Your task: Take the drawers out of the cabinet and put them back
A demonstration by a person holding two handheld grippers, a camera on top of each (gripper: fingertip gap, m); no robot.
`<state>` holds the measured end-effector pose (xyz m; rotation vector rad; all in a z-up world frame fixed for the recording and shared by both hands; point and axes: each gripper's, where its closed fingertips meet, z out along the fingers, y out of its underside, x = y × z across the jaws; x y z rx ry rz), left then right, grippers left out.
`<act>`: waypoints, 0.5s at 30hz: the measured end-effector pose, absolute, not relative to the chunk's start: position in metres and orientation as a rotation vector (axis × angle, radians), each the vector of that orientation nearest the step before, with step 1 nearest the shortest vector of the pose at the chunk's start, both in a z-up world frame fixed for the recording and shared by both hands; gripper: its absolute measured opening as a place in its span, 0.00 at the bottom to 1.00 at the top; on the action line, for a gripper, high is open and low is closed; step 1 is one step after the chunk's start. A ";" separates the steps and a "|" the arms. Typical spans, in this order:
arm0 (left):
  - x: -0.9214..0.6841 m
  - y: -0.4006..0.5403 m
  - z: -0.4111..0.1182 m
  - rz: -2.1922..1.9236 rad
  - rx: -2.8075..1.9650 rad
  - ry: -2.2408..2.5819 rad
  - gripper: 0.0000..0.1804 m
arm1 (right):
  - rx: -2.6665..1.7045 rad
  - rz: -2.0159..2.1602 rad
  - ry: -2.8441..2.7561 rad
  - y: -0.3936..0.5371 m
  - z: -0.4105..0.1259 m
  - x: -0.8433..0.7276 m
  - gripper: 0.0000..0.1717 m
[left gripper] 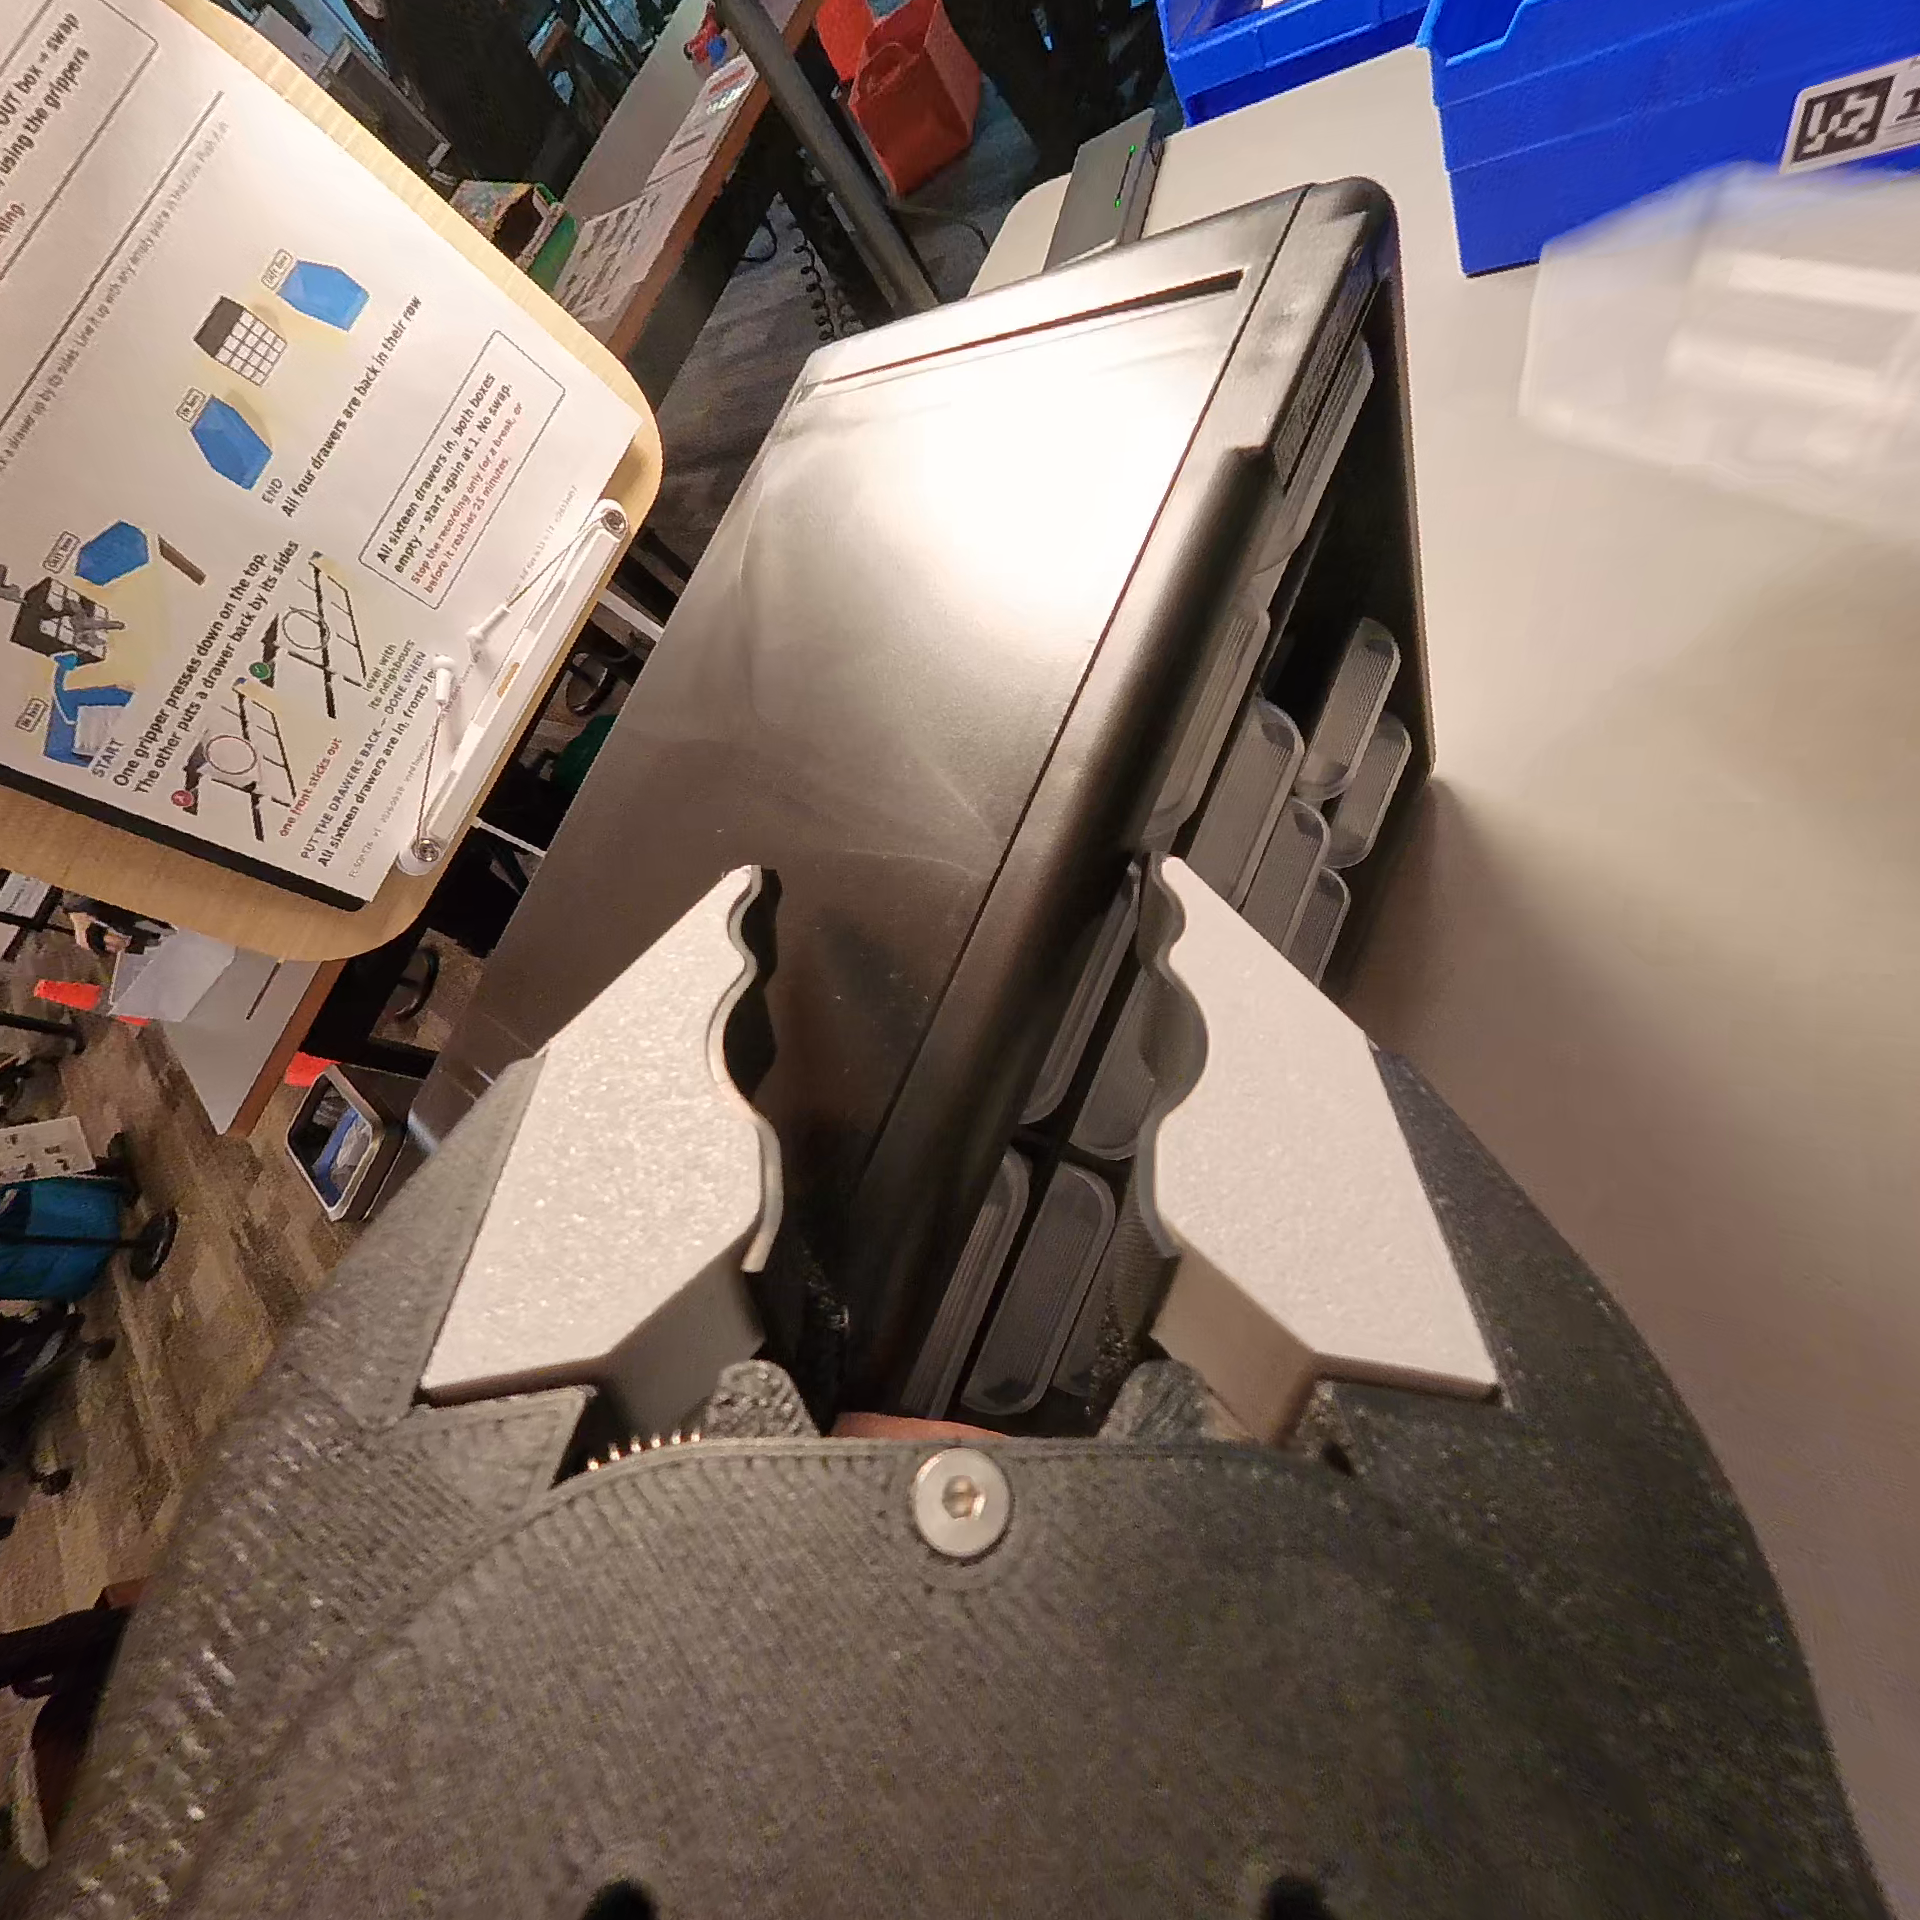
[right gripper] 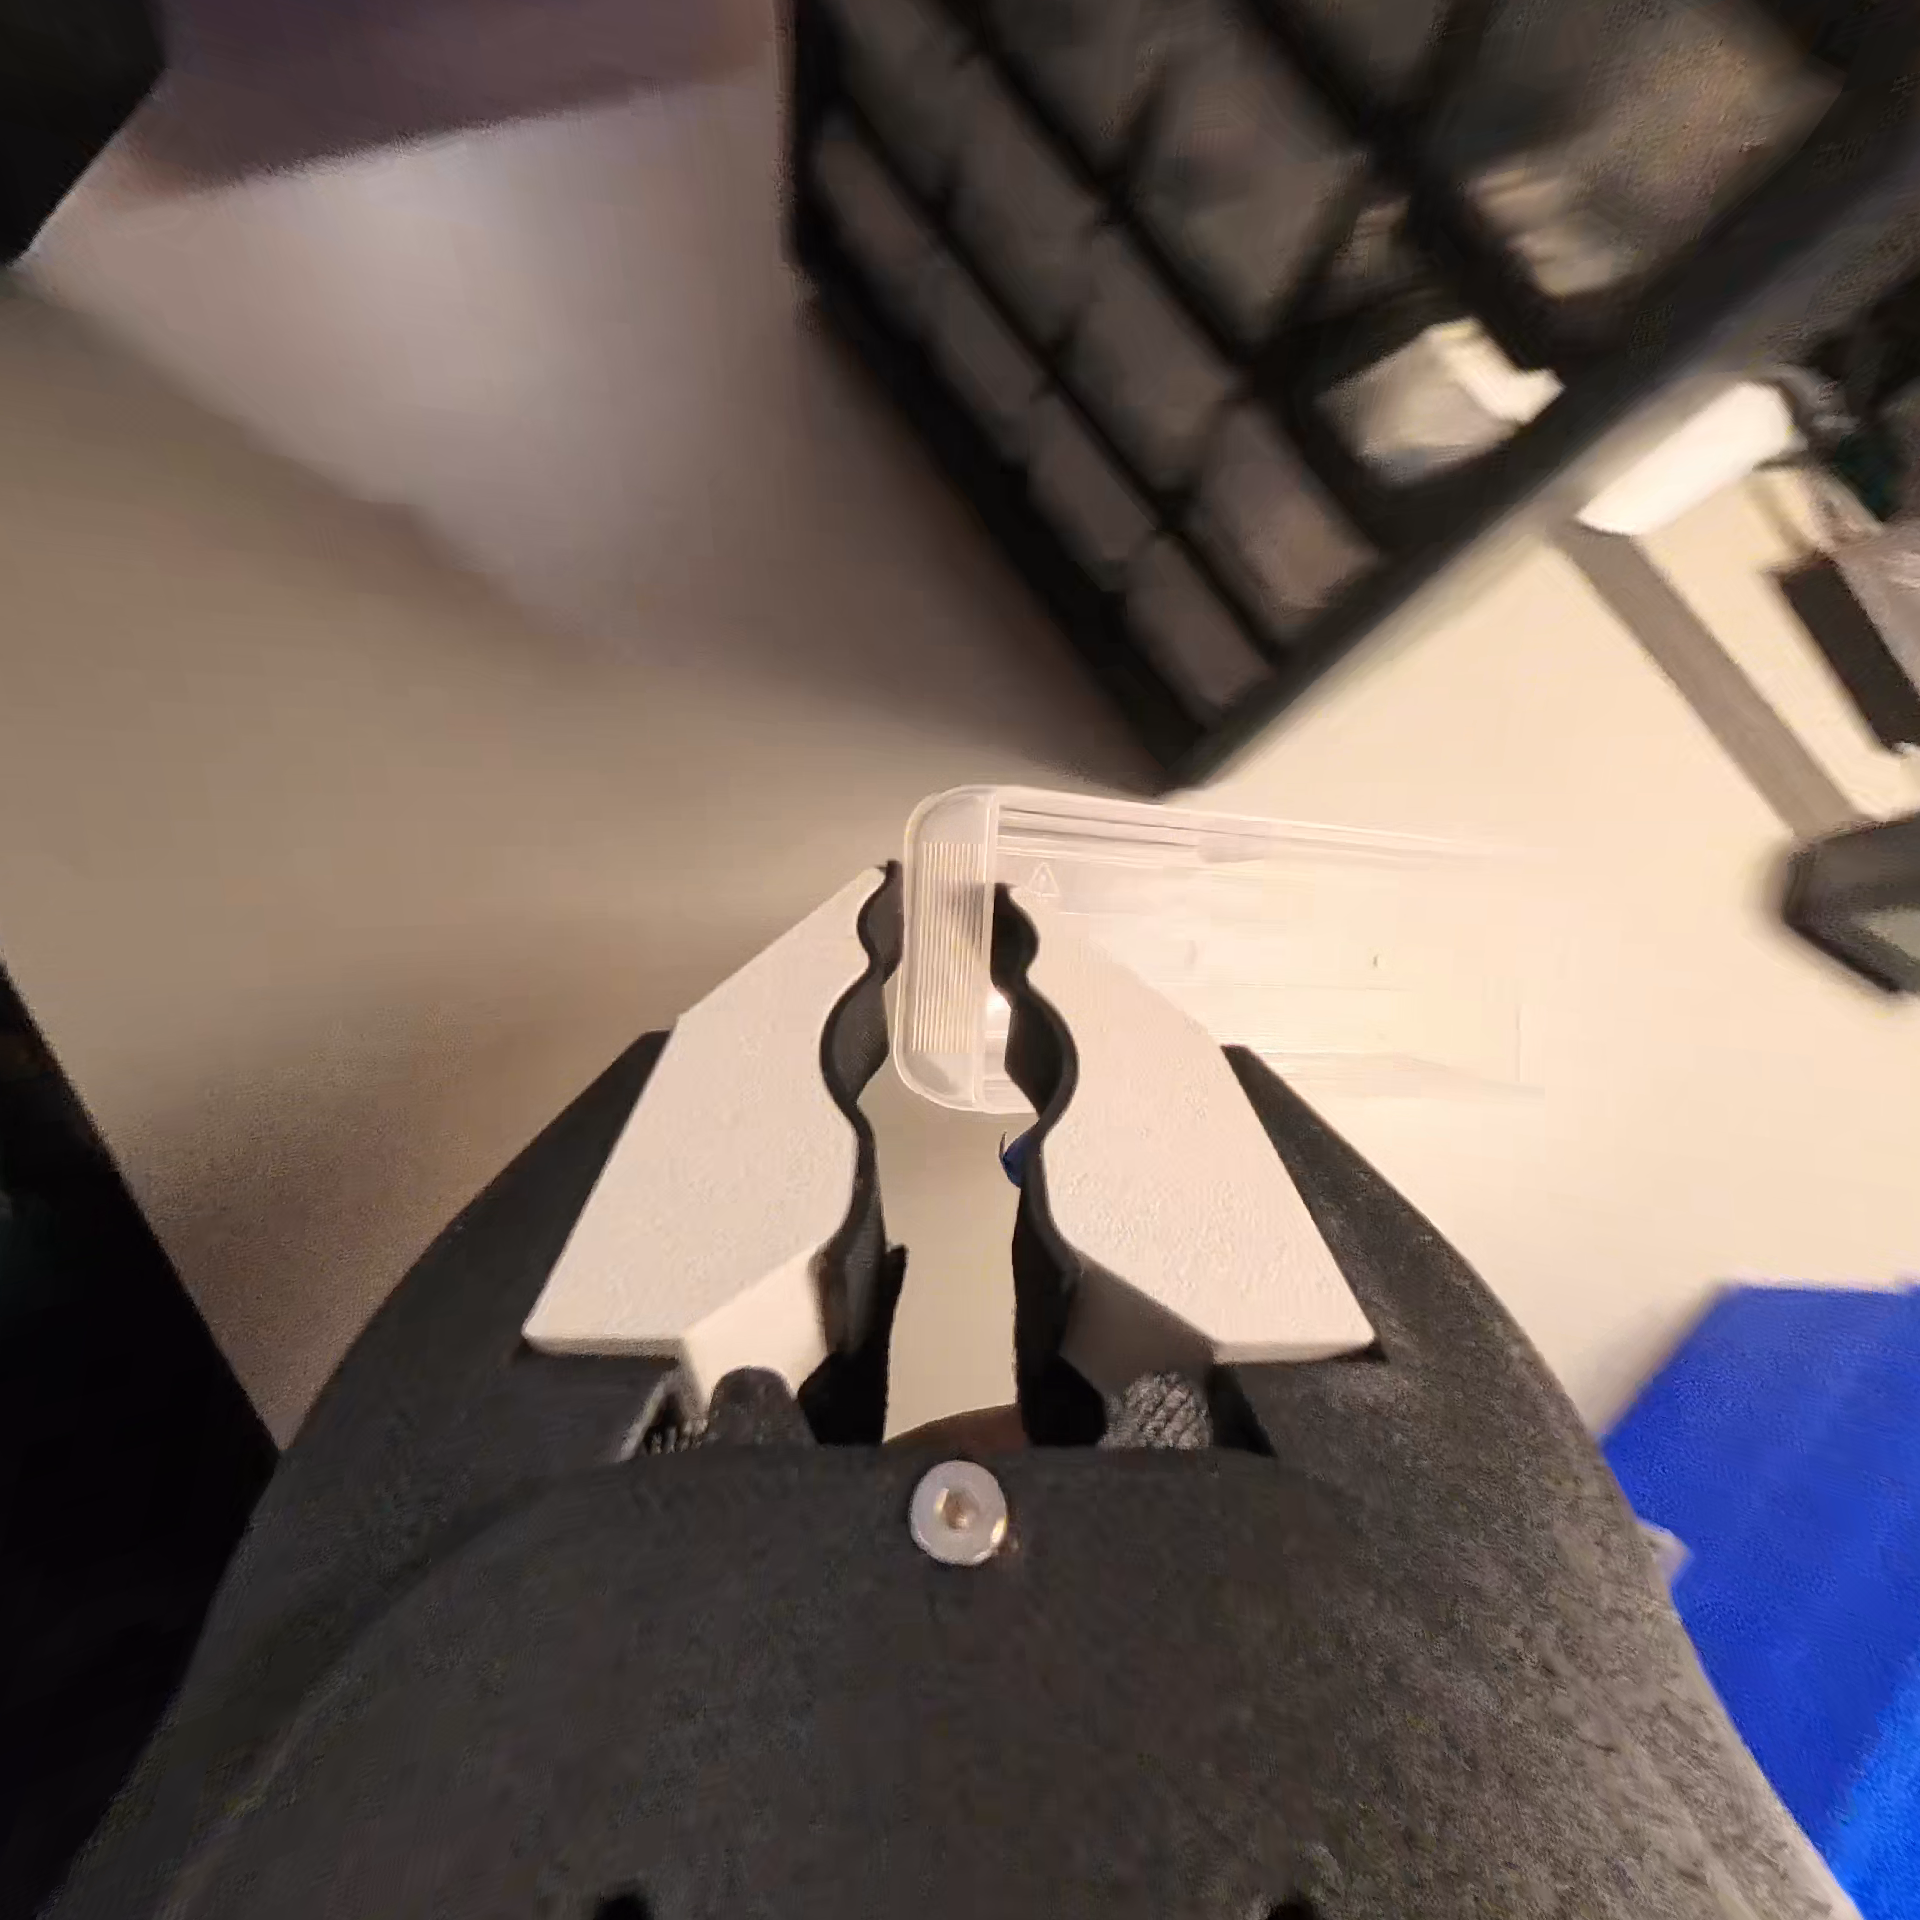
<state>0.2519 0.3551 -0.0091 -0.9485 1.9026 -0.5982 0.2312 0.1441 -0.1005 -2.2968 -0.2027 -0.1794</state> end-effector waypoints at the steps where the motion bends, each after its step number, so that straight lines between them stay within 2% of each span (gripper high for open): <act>1: 0.252 0.355 -0.009 -0.597 -0.949 1.902 0.40 | -2.277 -0.219 -0.139 0.138 -0.085 0.248 0.10; 5: 0.252 0.355 -0.009 -0.594 -0.950 1.902 0.40 | -2.220 -0.376 0.211 0.099 -0.030 0.337 0.10; 7: 0.252 0.355 -0.009 -0.592 -0.950 1.902 0.40 | -2.232 -0.456 0.358 0.074 -0.021 0.385 0.10; 10: 0.252 0.355 -0.009 -0.591 -0.951 1.902 0.41 | -2.289 -0.517 0.563 0.045 -0.037 0.450 0.10; 15: 0.252 0.355 -0.009 -0.593 -0.949 1.901 0.40 | -2.378 -0.434 0.814 0.023 -0.100 0.513 0.10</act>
